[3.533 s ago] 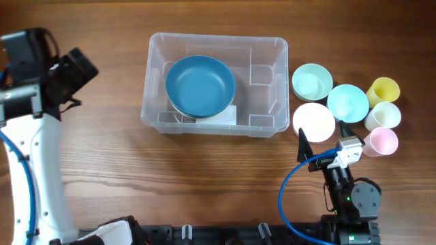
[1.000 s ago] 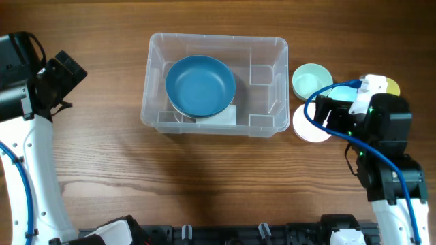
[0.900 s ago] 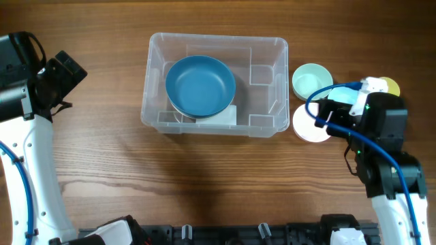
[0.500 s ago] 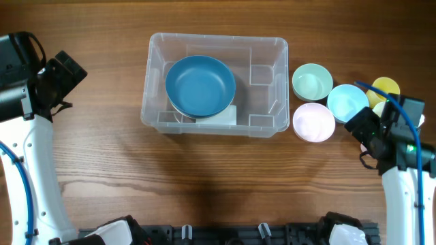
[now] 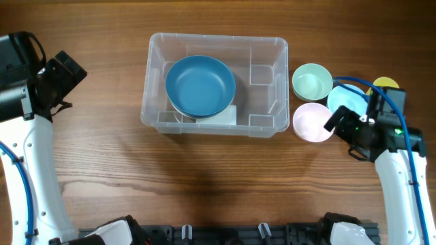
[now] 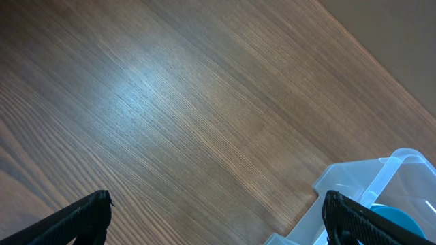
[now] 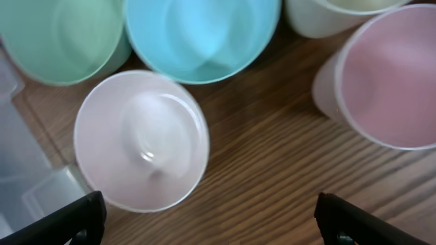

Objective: Pack container
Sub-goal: 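Move the right gripper over the cups toward the pink bowl, then lower the right gripper onto the pink bowl rim and grasp it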

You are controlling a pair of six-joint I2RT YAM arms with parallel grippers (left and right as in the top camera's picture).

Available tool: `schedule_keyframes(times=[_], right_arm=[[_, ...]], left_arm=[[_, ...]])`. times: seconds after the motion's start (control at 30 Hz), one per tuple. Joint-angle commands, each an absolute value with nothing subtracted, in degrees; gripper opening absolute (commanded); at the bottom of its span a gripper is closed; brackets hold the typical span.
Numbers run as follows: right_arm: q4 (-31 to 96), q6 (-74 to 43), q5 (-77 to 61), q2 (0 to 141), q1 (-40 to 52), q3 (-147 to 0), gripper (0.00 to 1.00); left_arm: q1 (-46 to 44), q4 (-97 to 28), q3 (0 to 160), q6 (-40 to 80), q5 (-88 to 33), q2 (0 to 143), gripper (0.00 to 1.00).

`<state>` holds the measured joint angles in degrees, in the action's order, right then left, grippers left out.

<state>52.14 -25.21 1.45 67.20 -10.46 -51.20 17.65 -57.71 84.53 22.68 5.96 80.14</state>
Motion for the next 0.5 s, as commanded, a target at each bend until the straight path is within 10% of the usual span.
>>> schedule_keyframes(times=[0.0,0.47], right_arm=[[50.5,-24.0,-0.1,68.0,-8.4,-50.1,0.98],[37.0,-23.9,-1.3,68.1,-7.1,-38.6,0.95]], left_arm=[[17.9,-57.7,85.3,23.2,5.9,79.7,1.00],[17.9,-57.7,85.3,23.2,5.9,79.7,1.00]])
